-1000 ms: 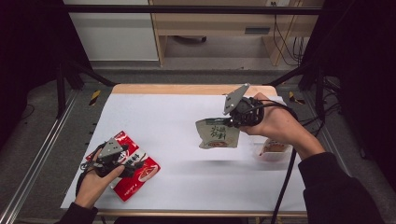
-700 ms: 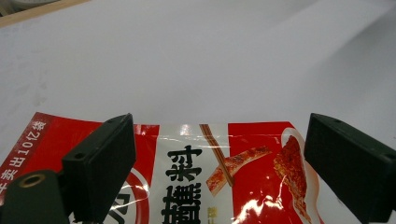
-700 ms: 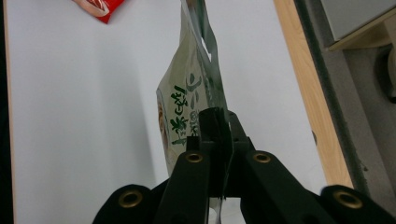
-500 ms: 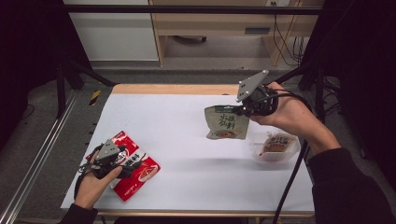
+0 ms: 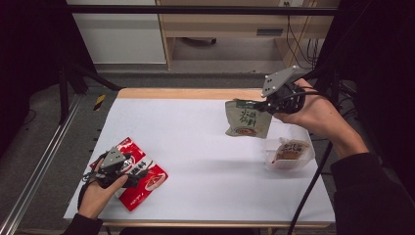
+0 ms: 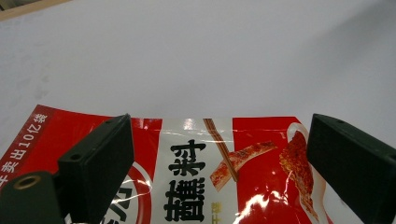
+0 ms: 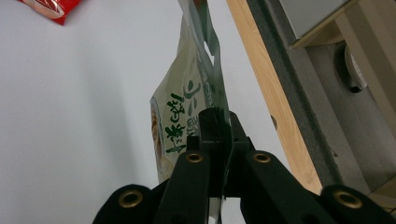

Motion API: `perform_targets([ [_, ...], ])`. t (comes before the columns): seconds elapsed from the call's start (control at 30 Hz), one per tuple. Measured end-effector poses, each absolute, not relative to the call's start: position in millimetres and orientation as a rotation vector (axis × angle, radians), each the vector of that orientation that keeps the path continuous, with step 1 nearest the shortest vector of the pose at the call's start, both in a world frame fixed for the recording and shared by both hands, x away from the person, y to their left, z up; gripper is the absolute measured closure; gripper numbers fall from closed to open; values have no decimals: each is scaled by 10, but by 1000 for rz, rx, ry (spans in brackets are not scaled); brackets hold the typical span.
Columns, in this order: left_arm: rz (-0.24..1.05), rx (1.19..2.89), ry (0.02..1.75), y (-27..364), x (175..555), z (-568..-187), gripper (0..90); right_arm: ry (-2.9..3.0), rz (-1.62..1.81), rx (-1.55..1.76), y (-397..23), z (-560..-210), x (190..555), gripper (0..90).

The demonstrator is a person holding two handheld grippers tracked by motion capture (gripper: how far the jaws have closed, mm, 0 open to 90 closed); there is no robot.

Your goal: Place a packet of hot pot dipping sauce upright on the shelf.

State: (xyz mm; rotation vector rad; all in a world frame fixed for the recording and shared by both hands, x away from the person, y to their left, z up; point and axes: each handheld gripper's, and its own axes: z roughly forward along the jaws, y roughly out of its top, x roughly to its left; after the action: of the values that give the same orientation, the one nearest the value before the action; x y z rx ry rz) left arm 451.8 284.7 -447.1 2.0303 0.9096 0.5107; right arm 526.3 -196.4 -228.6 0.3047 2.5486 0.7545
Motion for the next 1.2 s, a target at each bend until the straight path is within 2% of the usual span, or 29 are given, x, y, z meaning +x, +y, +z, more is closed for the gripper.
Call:
perform_targets([
  [0.73, 512, 2031, 911, 2860, 4521, -4473, 75, 2467, 781, 422, -2466, -2162, 5252, 900],
  [1.2, 508, 2036, 908, 2860, 4527, -4478, 74, 2483, 753, 469, -2634, -2257, 5303, 900],
])
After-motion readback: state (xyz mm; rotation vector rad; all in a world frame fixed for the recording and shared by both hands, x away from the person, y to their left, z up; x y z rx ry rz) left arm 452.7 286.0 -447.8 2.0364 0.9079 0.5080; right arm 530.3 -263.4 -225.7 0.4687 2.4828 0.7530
